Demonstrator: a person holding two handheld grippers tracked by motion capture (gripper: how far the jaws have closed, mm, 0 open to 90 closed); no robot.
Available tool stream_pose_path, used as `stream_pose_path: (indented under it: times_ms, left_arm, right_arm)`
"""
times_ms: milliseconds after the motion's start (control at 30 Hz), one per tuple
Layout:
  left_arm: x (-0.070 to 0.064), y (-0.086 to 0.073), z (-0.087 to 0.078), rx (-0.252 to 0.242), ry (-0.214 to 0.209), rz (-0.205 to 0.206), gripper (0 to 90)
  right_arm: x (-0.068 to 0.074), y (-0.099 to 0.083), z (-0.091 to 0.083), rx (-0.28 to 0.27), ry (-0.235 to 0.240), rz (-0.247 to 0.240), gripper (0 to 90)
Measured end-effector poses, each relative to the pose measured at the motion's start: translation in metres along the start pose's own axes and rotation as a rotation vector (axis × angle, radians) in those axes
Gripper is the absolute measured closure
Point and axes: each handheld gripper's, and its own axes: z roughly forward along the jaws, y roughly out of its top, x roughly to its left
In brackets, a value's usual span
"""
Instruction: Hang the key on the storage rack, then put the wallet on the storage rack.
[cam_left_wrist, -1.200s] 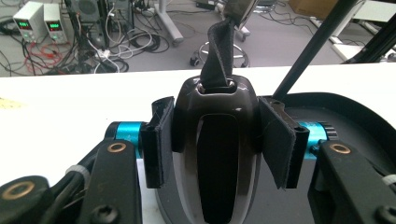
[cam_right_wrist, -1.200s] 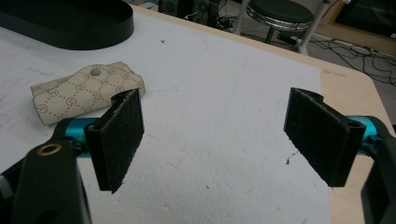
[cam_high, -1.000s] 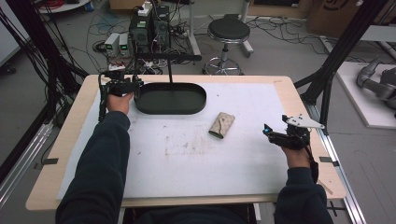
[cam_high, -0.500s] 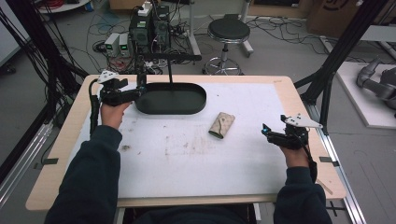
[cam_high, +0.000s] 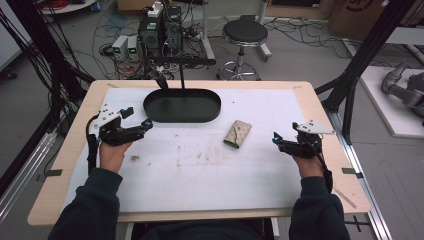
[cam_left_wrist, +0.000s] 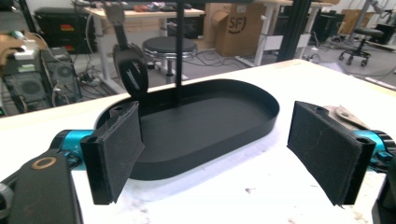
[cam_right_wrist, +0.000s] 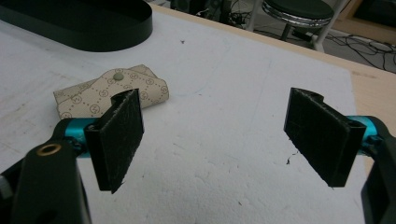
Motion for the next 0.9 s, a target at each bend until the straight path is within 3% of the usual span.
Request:
stream_pose_path:
  times_ms: [167, 267, 500, 667, 900]
  left_arm:
    - [0.003, -0.004, -0.005, 0.015, 0.007, 0.024, 18.0]
    - [0.003, -0.006, -0.009, 0.026, 0.011, 0.006, 18.0]
    - [0.005, -0.006, -0.01, 0.015, 0.015, 0.01, 18.0]
    - [0.005, -0.009, -0.008, 0.054, 0.004, 0.003, 18.0]
    - [0.006, -0.01, -0.012, 0.041, 0.001, -0.002, 18.0]
  right_arm:
    - [0.002, 0.0, 0.002, 0.007, 0.001, -0.001, 20.4]
    - [0.004, 0.0, 0.002, 0.011, 0.007, -0.006, 20.3]
    - [0.004, 0.001, 0.0, -0.003, -0.004, -0.008, 20.3]
    - [0.01, 0.003, 0.005, 0.0, 0.001, 0.014, 20.3]
    - [0.022, 0.008, 0.015, 0.008, 0.035, 0.03, 20.3]
